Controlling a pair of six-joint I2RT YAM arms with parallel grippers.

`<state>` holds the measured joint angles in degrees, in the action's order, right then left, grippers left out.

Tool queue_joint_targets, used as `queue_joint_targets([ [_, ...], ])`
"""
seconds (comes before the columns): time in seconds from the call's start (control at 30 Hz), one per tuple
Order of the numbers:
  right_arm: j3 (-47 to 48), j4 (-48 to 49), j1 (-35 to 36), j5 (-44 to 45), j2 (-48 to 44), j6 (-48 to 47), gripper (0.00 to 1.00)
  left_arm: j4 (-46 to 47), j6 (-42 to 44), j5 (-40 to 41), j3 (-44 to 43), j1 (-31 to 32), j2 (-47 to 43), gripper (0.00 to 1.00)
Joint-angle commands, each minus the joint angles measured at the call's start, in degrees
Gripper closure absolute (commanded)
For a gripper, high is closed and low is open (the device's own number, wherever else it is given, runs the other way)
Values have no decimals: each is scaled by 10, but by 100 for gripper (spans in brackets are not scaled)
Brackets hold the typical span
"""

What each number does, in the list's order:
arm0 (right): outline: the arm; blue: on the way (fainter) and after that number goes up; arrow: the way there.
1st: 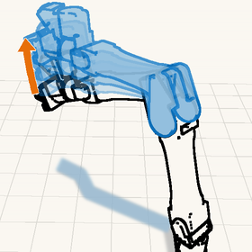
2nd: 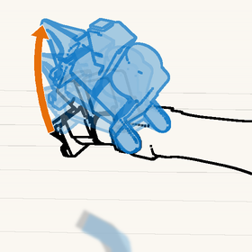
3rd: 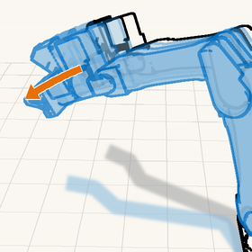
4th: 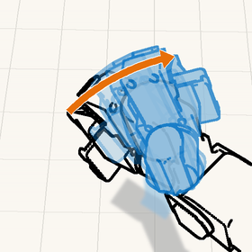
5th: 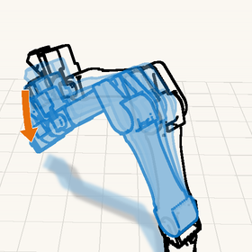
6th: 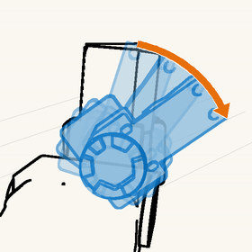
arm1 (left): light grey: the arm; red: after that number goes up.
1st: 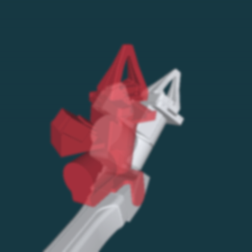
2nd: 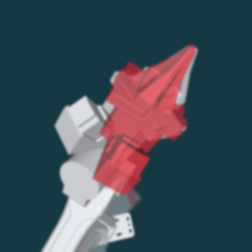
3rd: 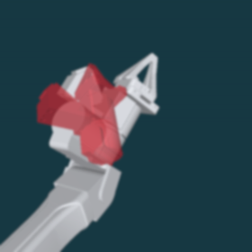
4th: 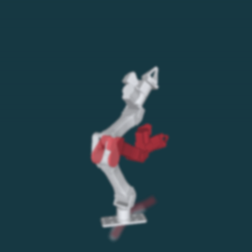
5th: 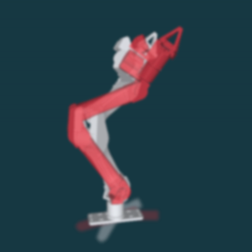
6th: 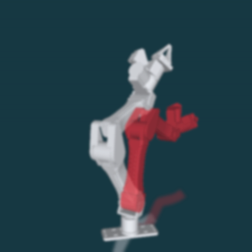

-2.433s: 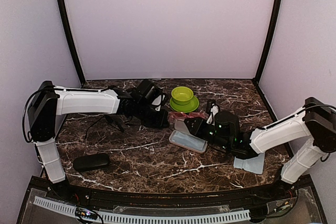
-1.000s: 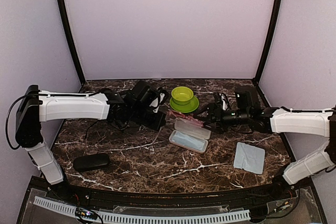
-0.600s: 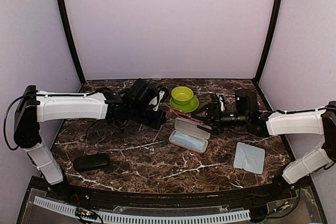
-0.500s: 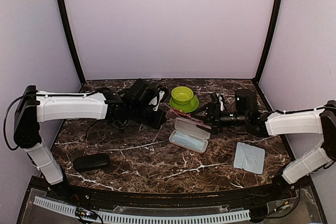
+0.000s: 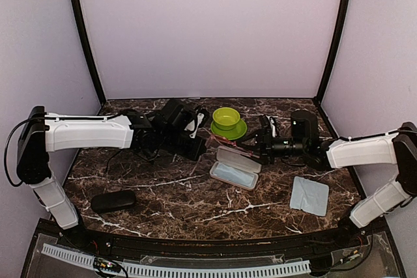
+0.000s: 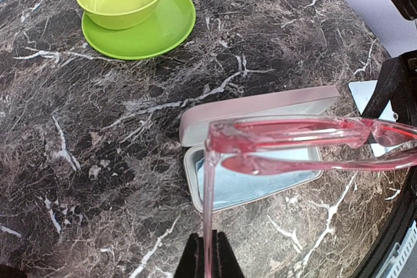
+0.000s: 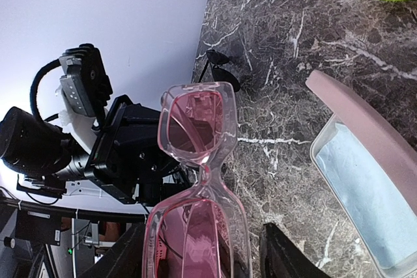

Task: Organize the sunglasses
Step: Pass from the left arm to the right

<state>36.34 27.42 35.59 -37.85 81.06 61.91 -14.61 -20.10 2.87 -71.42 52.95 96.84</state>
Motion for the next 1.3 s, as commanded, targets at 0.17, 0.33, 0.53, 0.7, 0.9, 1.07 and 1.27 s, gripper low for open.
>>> queue_joint_targets([
  [0.17, 12, -42, -2, -26, -8, -18, 42, 11, 5, 1, 8, 4, -24, 100],
  [0.33, 10, -32, -2, -27, -8, -15, 45, 11, 5, 0, 8, 4, -22, 100],
  [0.53, 10, -18, -2, -31, -4, -9, 52, 11, 5, 0, 8, 4, -21, 100],
  [0.7, 10, -18, -3, -32, -3, -9, 56, 8, 5, 2, 9, 5, -22, 100],
  [0.9, 12, -21, -3, -29, -3, -11, 65, 8, 6, 6, 9, 5, -23, 100],
  [1.07, 18, -34, -3, -22, -4, -19, 69, 6, 1, 9, 8, 5, -24, 89],
  [1.27, 20, -37, -5, -18, 0, -21, 72, 4, -11, 6, 9, 5, -26, 68],
])
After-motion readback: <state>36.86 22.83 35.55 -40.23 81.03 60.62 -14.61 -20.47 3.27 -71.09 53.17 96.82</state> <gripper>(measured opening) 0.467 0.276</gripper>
